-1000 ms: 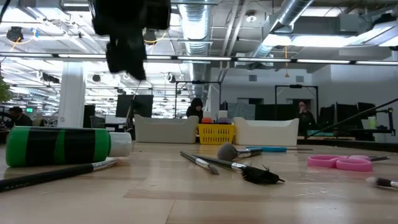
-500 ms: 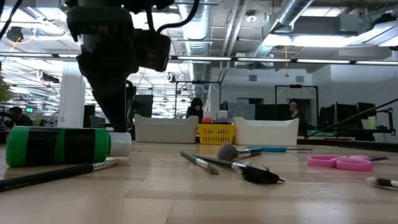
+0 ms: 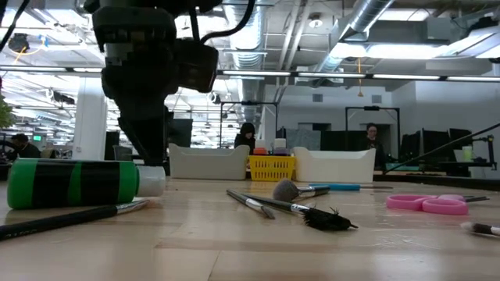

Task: Pick & Place Paint Supplies
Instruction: Put the green paint bottle into the yellow bin

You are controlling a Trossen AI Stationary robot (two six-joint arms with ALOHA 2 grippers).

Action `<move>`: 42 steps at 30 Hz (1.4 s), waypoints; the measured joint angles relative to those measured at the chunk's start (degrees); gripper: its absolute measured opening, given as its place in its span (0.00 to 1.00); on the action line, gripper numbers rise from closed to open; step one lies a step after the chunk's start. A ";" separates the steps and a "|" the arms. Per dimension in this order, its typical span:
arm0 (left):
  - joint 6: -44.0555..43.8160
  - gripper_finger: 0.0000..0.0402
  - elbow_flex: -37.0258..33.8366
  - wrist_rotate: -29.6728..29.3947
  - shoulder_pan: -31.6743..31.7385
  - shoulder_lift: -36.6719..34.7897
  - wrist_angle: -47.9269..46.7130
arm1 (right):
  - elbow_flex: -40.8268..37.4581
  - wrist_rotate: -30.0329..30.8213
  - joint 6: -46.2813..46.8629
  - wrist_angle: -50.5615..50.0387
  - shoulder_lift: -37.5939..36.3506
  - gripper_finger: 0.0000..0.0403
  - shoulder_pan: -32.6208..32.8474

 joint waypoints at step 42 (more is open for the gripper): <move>-27.84 0.48 0.07 17.96 5.98 -3.84 -13.24 | 0.00 -1.75 -2.15 0.50 -0.02 0.70 -0.57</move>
